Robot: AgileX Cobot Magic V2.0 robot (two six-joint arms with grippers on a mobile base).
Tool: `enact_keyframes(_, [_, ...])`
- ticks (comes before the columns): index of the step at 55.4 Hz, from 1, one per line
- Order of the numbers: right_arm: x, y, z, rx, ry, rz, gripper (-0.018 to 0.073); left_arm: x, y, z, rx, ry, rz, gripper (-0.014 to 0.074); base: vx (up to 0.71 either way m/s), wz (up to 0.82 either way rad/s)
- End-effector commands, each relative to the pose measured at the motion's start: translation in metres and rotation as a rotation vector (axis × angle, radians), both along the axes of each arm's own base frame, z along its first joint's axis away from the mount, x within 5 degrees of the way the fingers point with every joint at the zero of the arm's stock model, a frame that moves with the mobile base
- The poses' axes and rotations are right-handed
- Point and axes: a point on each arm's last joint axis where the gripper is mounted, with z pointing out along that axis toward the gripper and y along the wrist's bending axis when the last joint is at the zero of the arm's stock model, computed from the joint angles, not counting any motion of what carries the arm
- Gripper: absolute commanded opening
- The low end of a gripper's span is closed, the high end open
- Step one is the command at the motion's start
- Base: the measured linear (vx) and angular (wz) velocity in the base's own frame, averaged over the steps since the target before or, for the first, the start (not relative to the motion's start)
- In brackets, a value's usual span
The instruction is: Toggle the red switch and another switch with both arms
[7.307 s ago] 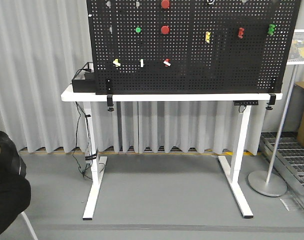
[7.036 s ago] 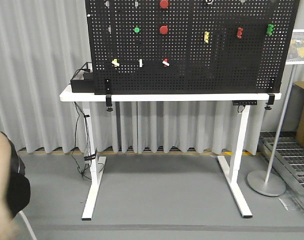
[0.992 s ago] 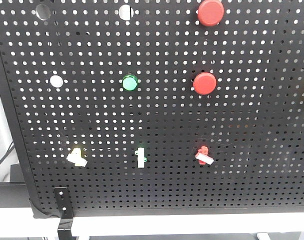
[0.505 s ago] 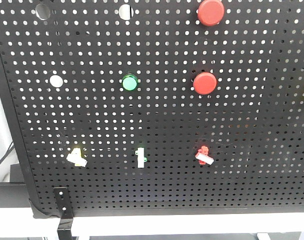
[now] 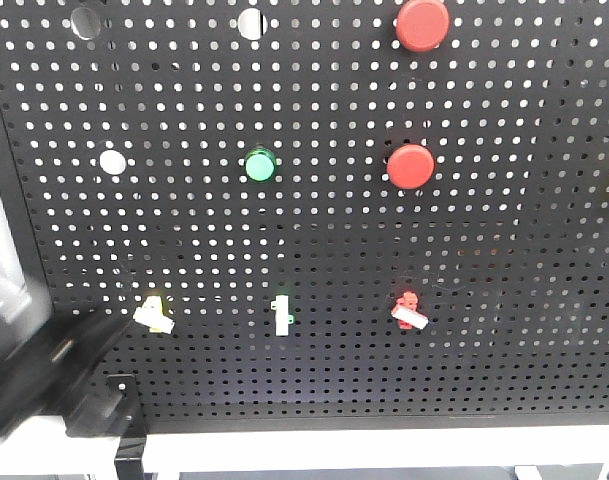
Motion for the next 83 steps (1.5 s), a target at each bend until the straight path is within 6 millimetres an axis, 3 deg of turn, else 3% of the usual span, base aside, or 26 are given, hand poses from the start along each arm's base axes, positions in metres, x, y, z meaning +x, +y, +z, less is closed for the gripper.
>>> enact_keyframes(1, [0.001,0.000,0.020,0.008,-0.124,0.002,-0.0006,0.012,-0.007,0.025,-0.080,-0.096,-0.016,0.0003,0.00,0.00])
enact_keyframes(17, [0.001,0.000,0.020,0.006,-0.125,0.002,-0.0006,0.035,-0.011,0.024,-0.069,-0.032,0.018,0.0003,0.00,0.00])
enact_keyframes(27, [0.001,0.000,0.020,0.006,-0.125,0.002,-0.0006,0.034,-0.005,0.013,-0.100,0.124,0.096,0.0003,0.00,0.00])
enact_keyframes(44, [0.001,0.000,0.019,0.004,-0.111,0.001,-0.0006,0.023,0.004,-0.002,-0.003,0.348,0.169,0.0003,0.00,0.00])
enact_keyframes(55, [0.006,0.005,0.016,-0.041,-0.101,0.040,-0.0006,0.005,0.009,0.025,-0.057,0.263,0.165,0.0003,0.00,0.00])
enact_keyframes(64, [0.017,0.034,0.018,-0.099,-0.081,0.229,-0.0006,-0.016,0.015,0.057,-0.118,0.121,0.144,0.0003,0.00,0.00])
enact_keyframes(73, [0.042,0.066,0.025,-0.114,-0.050,0.355,-0.0006,-0.039,0.021,0.082,-0.157,0.016,0.132,0.0003,0.00,0.00])
enact_keyframes(83, [0.076,0.092,0.039,-0.101,-0.080,0.417,-0.0006,-0.058,0.027,0.098,-0.180,-0.045,0.128,0.0003,0.00,0.00])
